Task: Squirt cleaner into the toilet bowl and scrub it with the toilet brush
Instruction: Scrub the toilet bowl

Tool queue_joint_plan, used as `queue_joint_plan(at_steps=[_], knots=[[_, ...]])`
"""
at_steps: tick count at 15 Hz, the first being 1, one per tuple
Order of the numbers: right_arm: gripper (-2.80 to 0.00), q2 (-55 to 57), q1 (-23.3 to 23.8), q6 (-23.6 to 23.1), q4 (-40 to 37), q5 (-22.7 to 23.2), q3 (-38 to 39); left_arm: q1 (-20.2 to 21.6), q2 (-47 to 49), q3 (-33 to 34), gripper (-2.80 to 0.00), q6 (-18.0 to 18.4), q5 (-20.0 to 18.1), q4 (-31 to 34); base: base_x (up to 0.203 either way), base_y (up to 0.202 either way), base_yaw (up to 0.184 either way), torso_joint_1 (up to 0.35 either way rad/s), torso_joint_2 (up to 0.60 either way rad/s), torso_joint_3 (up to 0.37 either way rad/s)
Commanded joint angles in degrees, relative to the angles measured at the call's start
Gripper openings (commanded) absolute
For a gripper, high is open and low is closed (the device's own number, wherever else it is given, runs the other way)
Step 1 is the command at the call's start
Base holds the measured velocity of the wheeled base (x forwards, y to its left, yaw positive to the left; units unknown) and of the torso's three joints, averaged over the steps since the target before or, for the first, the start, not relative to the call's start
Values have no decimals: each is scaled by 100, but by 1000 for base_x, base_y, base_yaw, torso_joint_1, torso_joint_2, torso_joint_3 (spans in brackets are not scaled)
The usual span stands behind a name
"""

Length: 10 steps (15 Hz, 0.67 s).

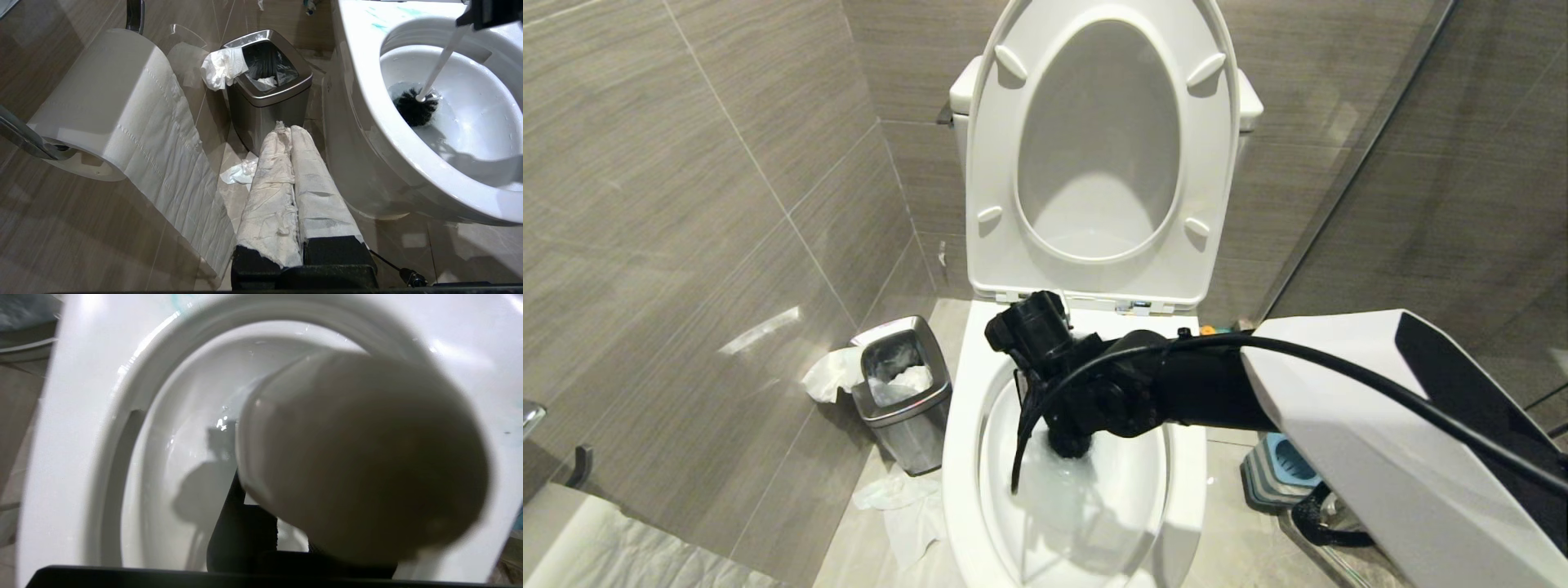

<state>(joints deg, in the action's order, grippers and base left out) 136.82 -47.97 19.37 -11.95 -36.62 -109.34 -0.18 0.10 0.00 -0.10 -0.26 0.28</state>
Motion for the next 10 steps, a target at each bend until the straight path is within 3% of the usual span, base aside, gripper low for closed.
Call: queue_joint_plan(at_steps=[1,6,10], knots=[[-280,-860,-122,8,-181,-16,193,1,8,9,-280,1,-1,-2,0,0,0,0,0,0],[-280,-2451,-343,6,-872,-35,691,1,5,9,-280,1,-1,-2,0,0,0,0,0,0],[-280,-2478,-357,5,-1009,-186,716,1,8,9,-280,1,-1,-2,0,0,0,0,0,0]])
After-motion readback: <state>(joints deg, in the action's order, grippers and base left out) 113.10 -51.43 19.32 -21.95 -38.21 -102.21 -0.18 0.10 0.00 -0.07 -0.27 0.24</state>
